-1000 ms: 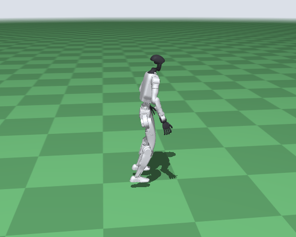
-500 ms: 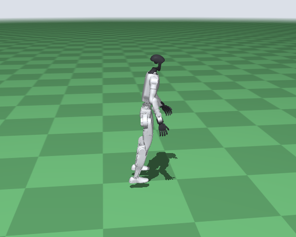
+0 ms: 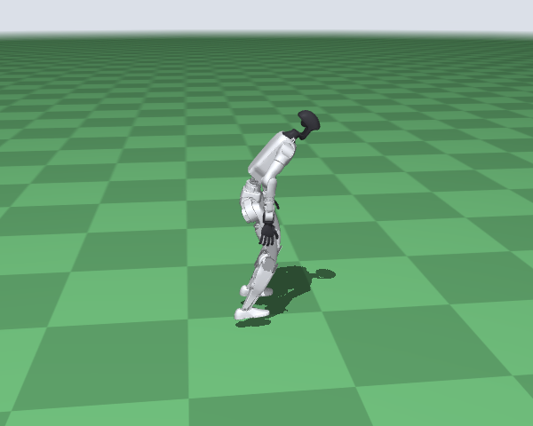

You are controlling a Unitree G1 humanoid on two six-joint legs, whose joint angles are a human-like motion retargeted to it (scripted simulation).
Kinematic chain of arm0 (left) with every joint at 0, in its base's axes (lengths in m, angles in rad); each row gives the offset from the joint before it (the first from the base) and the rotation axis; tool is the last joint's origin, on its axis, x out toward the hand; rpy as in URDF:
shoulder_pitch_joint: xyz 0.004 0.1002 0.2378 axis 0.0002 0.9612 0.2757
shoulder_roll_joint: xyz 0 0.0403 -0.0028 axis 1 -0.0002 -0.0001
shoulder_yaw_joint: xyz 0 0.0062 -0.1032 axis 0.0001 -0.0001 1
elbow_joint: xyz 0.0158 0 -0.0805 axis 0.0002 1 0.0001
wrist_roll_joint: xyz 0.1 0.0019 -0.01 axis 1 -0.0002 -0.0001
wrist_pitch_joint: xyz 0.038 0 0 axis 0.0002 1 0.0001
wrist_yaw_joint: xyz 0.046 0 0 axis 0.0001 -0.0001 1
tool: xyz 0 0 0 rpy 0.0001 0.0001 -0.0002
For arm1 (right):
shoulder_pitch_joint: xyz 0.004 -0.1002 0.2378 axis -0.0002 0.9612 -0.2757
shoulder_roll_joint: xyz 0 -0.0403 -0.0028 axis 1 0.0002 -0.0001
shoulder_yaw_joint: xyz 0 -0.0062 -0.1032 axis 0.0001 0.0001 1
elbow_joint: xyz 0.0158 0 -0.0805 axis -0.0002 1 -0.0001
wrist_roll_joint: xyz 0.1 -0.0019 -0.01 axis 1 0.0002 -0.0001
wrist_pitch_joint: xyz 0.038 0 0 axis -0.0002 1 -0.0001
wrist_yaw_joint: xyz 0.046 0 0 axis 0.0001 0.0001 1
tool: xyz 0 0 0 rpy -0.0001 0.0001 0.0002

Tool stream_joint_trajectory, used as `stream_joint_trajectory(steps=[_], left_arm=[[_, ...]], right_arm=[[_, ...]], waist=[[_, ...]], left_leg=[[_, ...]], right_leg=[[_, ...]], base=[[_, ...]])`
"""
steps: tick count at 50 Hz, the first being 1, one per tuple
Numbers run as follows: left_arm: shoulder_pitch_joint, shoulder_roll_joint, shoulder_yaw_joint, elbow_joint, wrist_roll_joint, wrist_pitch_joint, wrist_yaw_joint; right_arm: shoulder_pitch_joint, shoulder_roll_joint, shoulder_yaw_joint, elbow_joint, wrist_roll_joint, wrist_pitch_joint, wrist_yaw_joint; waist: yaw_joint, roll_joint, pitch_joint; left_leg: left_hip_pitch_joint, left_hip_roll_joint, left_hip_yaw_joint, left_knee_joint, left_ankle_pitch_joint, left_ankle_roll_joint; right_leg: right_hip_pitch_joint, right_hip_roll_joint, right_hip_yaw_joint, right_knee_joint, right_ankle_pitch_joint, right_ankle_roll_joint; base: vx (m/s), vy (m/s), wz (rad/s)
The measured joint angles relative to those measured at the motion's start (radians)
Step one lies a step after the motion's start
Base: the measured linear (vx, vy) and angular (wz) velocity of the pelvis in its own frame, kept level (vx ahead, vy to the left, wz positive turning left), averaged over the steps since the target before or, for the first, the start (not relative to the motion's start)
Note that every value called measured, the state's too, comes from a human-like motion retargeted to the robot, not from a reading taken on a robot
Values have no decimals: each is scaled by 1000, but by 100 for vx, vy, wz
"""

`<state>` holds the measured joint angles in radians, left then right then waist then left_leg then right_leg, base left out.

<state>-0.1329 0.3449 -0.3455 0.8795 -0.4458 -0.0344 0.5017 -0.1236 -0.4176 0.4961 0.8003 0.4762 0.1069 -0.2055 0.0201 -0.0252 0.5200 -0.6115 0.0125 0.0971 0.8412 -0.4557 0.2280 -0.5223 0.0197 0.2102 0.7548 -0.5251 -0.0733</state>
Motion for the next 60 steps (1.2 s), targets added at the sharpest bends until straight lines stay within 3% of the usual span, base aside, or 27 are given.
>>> stream_joint_trajectory(steps=[2,5,7,11,13,15,17,18,20,22,23,25,28,31,35,38,41,43,45,47,48,50,52,53,55,58,60], left_arm=[[-70,-25,-24,94,7,49,-13],[-215,-50,-67,283,103,128,-123],[-272,-26,-137,309,209,126,-162],[-235,160,-304,8,314,15,35],[-152,263,-320,-194,346,-42,141],[-56,322,-302,-319,380,-93,202],[55,315,-269,-322,426,-147,214],[117,288,-240,-298,449,-166,200],[200,213,-151,-222,452,-171,156],[294,117,-39,-175,396,-122,125],[326,82,20,-158,361,-75,101],[362,41,119,-113,303,20,40],[327,8,223,41,184,91,10],[275,9,270,194,62,135,-10],[260,26,241,305,-22,146,-55],[324,45,206,278,1,102,-98],[367,71,212,211,50,40,-125],[334,91,234,176,52,8,-124],[280,111,257,149,10,-2,-105],[168,122,269,153,-73,20,-66],[124,121,264,159,-101,30,-46],[41,131,241,169,-122,46,-11],[-39,124,173,147,-72,54,13],[-46,115,134,114,-22,51,19],[-5,102,71,11,106,36,24],[81,119,33,-130,273,14,-8],[123,115,20,-176,335,13,-40]], right_arm=[[-54,2,20,67,24,16,6],[-217,32,18,243,-5,54,39],[-303,22,26,243,-29,33,-10],[-279,-171,112,-248,36,-65,-155],[-180,-303,90,-530,56,-70,-81],[-46,-389,23,-687,46,-57,-6],[118,-372,-51,-679,4,-73,-7],[200,-336,-88,-637,-25,-83,-14],[295,-222,-145,-483,-87,-75,-16],[337,-117,-168,-291,-133,-15,7],[324,-79,-179,-190,-144,32,45],[263,-25,-189,7,-169,110,121],[99,21,-111,274,-250,159,203],[12,21,-24,328,-314,180,233],[-28,-3,25,251,-247,183,267],[-33,-18,33,199,-225,183,331],[-66,-65,60,109,-244,159,364],[-130,-113,72,28,-239,130,347],[-199,-153,54,-34,-206,98,291],[-281,-174,6,-52,-119,76,164],[-301,-170,-21,-40,-85,62,89],[-327,-130,-61,2,-43,44,-46],[-320,-86,-89,51,-31,33,-143],[-286,-69,-96,58,-36,29,-158],[-174,-52,-101,35,-69,16,-155],[-31,-19,-104,-12,-123,-4,-130],[31,1,-115,-14,-138,0,-96]], waist=[[0,34,0],[16,80,0],[10,85,-1],[5,74,-37],[6,56,-97],[6,16,-179],[33,-10,-296],[46,-4,-353],[54,24,-454],[27,19,-479],[11,44,-439],[12,118,-350],[93,125,-438],[148,117,-479],[142,72,-520],[118,48,-495],[105,8,-488],[102,-24,-486],[88,-25,-462],[64,-16,-347],[55,-17,-292],[66,17,-196],[72,72,-144],[67,81,-143],[41,42,-182],[52,33,-271],[51,42,-309]], left_leg=[[-164,24,-23,246,-104,34],[-332,96,-70,515,-212,34],[-365,111,-74,581,-241,34],[-248,115,-35,445,-190,34],[-91,81,15,196,-65,34],[133,-5,51,-222,215,0],[374,-44,8,-709,642,-175],[458,-36,-30,-844,793,-301],[554,20,-113,-905,955,-468],[587,-49,-49,-614,943,-309],[594,-20,-1,-338,855,-194],[574,118,39,284,623,-55],[316,176,23,962,482,-18],[165,159,-38,1238,373,-16],[156,136,-41,1007,483,-80],[371,137,-1,544,475,-179],[554,94,56,-14,531,-272],[610,43,76,-343,567,-314],[620,37,98,-434,382,-253],[581,54,105,-179,-41,-95],[542,59,102,-9,-197,-5],[479,204,97,285,-331,34],[417,289,94,429,-322,34],[407,278,99,426,-294,34],[421,147,119,306,-213,34],[469,89,102,61,-59,-48],[484,75,89,-76,97,-61]], right_leg=[[-158,33,-36,248,-110,-24],[-329,104,-96,508,-175,-59],[-364,116,-105,572,-198,-75],[-259,105,-80,438,-139,-79],[-106,57,-43,190,-20,-38],[104,-43,-4,-205,241,32],[304,-103,-4,-618,640,180],[375,-102,-10,-721,790,287],[482,-21,-21,-782,980,335],[620,-47,88,-678,1035,310],[691,0,90,-522,1012,234],[658,121,-39,92,828,74],[314,107,-162,894,639,-61],[160,210,-171,1190,597,-55],[169,153,-95,943,514,12],[396,64,-37,391,502,82],[582,-20,34,-254,635,151],[606,-67,79,-531,668,175],[591,-63,87,-565,453,94],[503,-16,59,-193,5,-35],[446,1,40,31,-164,-90],[365,109,-17,328,-271,-187],[316,136,-92,426,-217,-185],[313,117,-122,424,-183,-175],[323,-6,-121,371,-139,-84],[379,-38,-101,119,6,18],[422,-37,-86,-69,164,35]], base=[[-21,-3,8],[-10,-11,-39],[-1,-2,-25],[17,2,-19],[45,13,8],[60,16,33],[66,1,5],[64,-14,5],[59,-24,38],[50,21,77],[38,18,50],[15,1,-18],[-10,-6,-105],[-8,-15,-62],[11,11,27],[24,9,22],[14,2,-6],[-6,0,-3],[-22,3,20],[-29,4,51],[-24,-12,30],[-11,-32,-11],[0,-1,35],[4,22,95],[10,30,107],[15,8,22],[4,1,0]])
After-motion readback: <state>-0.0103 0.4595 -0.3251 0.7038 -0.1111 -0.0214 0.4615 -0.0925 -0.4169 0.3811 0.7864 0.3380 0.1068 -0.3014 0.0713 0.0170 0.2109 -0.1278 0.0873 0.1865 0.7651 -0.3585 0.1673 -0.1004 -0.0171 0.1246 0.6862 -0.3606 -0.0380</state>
